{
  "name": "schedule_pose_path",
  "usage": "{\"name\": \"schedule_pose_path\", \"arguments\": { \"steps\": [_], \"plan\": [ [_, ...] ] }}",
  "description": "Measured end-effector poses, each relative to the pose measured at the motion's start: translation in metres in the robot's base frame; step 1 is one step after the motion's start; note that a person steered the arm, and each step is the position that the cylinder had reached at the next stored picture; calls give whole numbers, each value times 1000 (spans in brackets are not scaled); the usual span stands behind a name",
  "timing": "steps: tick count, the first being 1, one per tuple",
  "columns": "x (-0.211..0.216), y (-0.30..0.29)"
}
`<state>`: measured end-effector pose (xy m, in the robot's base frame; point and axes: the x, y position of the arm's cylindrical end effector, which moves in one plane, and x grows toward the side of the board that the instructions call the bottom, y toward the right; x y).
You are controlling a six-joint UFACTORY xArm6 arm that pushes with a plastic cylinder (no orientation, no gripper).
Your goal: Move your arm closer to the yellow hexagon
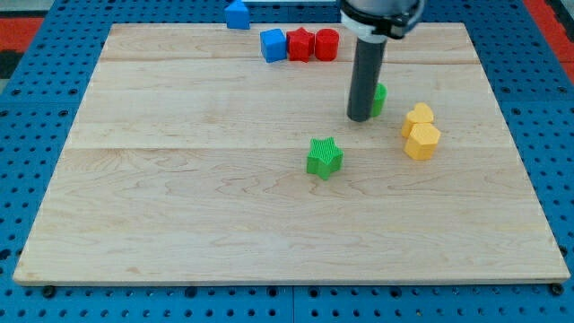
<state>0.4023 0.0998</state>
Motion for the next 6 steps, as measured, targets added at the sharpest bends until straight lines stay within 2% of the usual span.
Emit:
{"name": "schedule_pose_path", "arguments": {
  "steps": [2, 3, 4, 5, 6],
  "plan": [
    [37, 7],
    [64, 33],
    [64, 38],
    [75, 60],
    [96, 108]
  ]
}}
